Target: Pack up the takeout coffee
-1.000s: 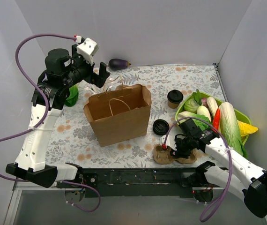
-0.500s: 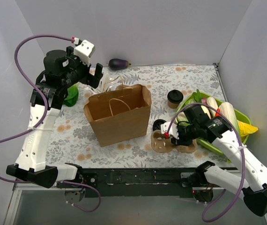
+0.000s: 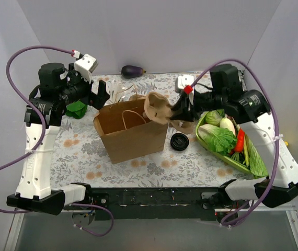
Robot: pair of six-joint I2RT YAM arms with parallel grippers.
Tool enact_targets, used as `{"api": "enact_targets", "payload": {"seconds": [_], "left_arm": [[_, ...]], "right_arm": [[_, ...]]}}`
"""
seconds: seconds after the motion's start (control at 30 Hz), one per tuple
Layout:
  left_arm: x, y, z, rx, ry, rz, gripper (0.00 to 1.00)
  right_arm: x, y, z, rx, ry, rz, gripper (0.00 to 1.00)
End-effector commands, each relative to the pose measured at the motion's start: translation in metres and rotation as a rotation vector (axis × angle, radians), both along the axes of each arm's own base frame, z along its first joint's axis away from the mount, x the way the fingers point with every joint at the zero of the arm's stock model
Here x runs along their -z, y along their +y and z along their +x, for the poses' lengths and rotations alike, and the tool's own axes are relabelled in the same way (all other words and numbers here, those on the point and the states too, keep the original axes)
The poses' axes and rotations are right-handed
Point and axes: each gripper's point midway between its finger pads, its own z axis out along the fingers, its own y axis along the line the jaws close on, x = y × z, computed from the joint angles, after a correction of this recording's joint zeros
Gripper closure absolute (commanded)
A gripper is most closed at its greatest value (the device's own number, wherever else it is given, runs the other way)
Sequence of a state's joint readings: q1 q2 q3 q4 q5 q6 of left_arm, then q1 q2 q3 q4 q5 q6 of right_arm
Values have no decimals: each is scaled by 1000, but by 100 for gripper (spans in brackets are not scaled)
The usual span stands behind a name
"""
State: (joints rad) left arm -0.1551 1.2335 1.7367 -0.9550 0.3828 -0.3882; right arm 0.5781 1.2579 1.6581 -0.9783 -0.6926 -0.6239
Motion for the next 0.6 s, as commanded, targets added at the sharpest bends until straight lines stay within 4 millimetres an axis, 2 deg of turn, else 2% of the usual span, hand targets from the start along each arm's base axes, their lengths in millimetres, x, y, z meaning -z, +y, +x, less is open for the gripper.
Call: {"api": "enact_targets", "payload": {"seconds": [0.0,0.13,0.27,0.33,0.37,0.4,0.47,0.57], "left_arm": [[19,-12,-18,73,65,-34,5],[29,-15,-20,80,88,-53,5],[28,-10,-13,15,76,-81,5],[29,3,1,-109,78,-105,4],[29,12,7,-162,72,-105,4],[30,21,16,-230,71,-112,4],[26,32,23,-278,59,-123,4],[16,29,25,-266,49,-168,4]], "right_arm": [[-84,18,-9,-96,-67,183,99],[-112,30,11,-47,-122,272,99],[-123,52,26,-71,-94,378,99],[-120,64,36,-98,-62,397,99],[-126,70,40,-107,-70,424,99],[-120,75,48,-107,-58,423,99],[-118,82,55,-132,-72,437,99],[-109,93,62,-163,-44,441,99]]}}
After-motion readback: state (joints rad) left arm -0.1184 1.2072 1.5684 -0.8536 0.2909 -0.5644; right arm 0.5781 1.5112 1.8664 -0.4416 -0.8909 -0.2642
